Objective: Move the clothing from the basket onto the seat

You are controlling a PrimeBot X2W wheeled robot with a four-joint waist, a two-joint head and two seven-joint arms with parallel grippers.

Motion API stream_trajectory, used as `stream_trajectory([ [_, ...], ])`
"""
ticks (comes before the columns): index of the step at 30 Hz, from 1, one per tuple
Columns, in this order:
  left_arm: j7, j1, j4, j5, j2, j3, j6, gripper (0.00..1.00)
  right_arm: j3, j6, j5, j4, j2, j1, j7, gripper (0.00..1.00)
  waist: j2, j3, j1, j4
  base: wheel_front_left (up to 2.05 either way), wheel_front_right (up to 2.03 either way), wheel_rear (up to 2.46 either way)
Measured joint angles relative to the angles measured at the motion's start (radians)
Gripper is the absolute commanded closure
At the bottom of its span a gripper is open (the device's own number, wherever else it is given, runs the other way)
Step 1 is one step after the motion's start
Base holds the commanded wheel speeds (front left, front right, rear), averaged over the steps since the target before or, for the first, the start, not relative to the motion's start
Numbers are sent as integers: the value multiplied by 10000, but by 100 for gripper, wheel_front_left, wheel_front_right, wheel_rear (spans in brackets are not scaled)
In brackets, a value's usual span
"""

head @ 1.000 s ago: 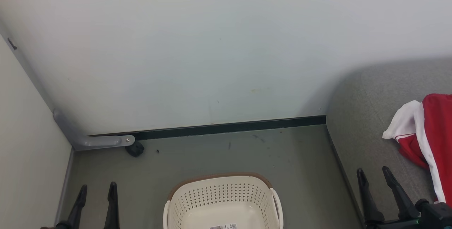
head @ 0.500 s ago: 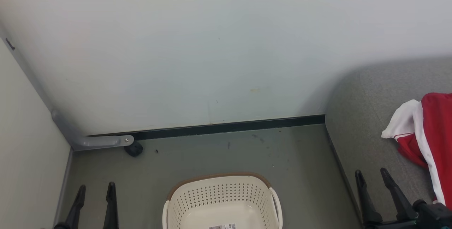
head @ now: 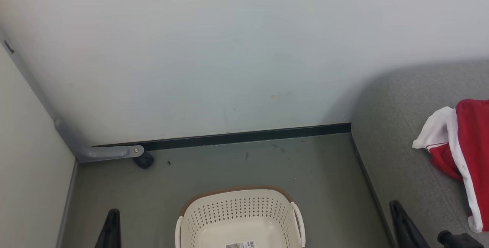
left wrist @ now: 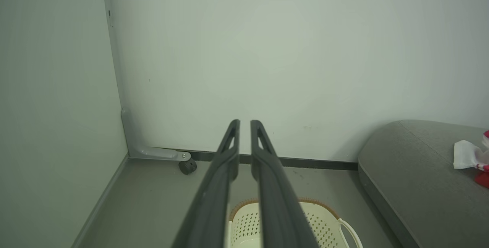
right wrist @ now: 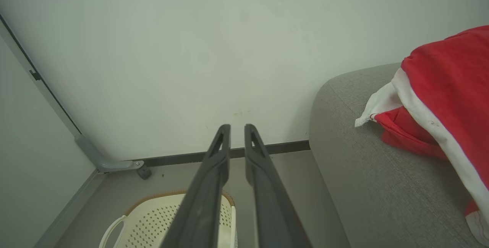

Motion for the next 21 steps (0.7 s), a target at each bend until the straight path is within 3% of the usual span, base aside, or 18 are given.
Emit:
stream_trajectory([
  [7,180,149,284,-332,-217,56,-98,100,-92,0,301,293,180,247,142,100,0,-5,0,12,0,0,0],
  [21,754,66,577,-2002,-495,495,-368,100,-593,84,2274,435,401,87,754,100,0,-40,0,65,0,0,0],
])
